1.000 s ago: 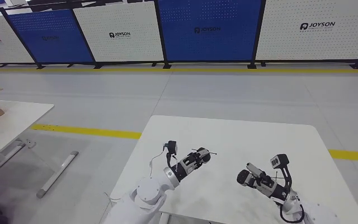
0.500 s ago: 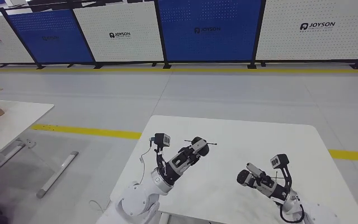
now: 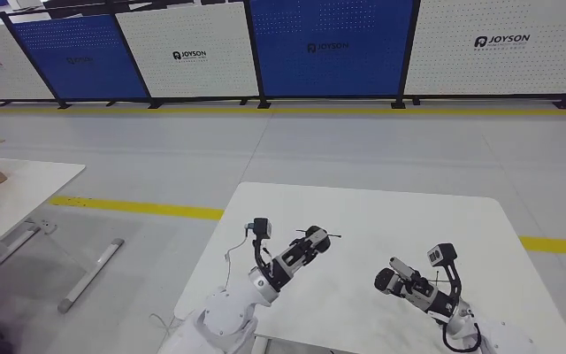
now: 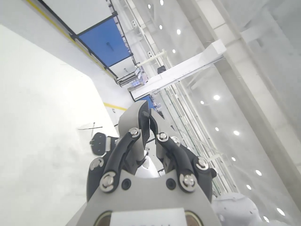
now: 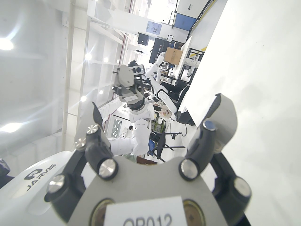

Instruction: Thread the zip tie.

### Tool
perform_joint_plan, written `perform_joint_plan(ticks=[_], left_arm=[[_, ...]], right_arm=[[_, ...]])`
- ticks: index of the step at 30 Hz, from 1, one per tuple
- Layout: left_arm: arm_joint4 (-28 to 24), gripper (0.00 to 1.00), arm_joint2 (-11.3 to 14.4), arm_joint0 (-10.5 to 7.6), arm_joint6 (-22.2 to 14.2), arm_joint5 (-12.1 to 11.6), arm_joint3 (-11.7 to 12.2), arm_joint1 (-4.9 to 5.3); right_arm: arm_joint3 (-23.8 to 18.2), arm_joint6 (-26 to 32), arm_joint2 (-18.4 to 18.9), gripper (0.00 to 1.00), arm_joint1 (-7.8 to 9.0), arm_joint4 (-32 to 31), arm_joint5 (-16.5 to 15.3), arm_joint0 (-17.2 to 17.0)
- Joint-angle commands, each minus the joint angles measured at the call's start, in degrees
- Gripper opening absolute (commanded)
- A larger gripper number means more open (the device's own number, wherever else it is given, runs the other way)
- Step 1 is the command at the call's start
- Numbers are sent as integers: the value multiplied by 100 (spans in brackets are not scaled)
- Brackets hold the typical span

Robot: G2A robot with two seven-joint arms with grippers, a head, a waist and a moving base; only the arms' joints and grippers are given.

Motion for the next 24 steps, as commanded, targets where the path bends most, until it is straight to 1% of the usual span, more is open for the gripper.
perform_joint_plan(ticks=[1, 3, 5, 7, 9, 10, 24], left_arm=[[51, 0, 81, -80, 55, 85, 262, -17], [128, 0, 200, -162, 97, 175, 523, -39], [276, 0, 329, -251, 219, 236, 776, -66], [312, 0, 438, -331, 299, 305, 977, -93], [215, 0, 542, -412, 395, 374, 1138, -130], [152, 0, 568, -431, 399, 380, 1160, -140], [152, 0, 568, -431, 399, 380, 1160, -140]], right_arm=[[0, 0, 0, 100, 0, 0, 0, 0], [0, 0, 0, 100, 0, 0, 0, 0], [0, 0, 0, 100, 0, 0, 0, 0], [0, 0, 0, 100, 0, 0, 0, 0], [0, 0, 0, 100, 0, 0, 0, 0], [0, 0, 0, 100, 0, 0, 0, 0], [0, 0, 0, 100, 0, 0, 0, 0]])
